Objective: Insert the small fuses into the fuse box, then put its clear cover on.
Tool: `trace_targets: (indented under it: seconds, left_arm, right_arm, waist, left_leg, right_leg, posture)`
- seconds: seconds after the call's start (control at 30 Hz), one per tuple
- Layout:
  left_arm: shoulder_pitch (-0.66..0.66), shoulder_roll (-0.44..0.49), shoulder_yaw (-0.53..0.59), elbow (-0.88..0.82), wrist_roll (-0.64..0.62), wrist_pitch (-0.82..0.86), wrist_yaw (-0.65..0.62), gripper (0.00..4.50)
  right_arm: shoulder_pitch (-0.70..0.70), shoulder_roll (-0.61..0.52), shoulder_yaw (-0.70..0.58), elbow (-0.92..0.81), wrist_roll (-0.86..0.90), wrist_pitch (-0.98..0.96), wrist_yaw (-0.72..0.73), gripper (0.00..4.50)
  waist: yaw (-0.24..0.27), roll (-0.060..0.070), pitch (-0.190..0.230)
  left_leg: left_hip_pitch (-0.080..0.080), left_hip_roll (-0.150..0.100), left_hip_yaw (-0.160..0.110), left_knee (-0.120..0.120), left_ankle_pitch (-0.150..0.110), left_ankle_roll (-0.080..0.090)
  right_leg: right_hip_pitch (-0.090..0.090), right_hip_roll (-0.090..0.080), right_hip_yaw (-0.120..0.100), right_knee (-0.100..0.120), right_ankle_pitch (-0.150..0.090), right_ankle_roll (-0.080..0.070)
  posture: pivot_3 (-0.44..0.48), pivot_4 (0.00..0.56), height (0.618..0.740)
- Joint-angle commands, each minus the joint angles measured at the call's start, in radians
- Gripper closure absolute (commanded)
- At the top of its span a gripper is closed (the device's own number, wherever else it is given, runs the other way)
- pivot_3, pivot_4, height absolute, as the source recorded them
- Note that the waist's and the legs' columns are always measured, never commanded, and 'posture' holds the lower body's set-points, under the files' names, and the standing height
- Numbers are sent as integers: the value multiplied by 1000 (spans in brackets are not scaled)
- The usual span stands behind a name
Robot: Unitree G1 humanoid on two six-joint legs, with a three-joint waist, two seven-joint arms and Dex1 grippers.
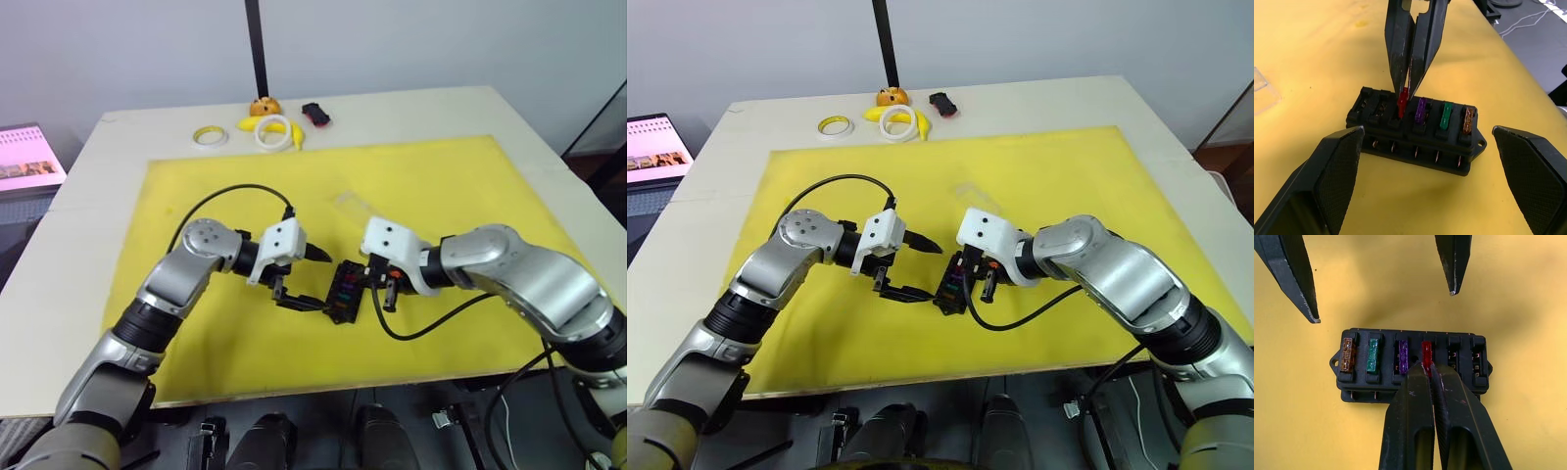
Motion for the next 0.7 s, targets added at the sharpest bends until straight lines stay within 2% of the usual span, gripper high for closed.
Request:
trace_targets:
  seconds: [0.03,0.7]
  left_arm:
    - [-4,6,26,-31,-3,-6,5,77]
    - [-2,8,25,-34,-5,-5,10,77]
  right_arm:
    - [-34,3,-28,-9,-4,-1,12,4500]
    - [-27,-6,-11,-1,-30,-4,28,4500]
  waist:
    - [1,0,0]
    - [0,0,0]
  left_leg:
    - [0,0,0,0,0,0]
    - [0,0,0,0,0,0]
  right_leg:
    - [0,0,0,0,0,0]
    - [0,0,0,0,0,0]
  posture:
    - [0,150,740]
    - [0,150,740]
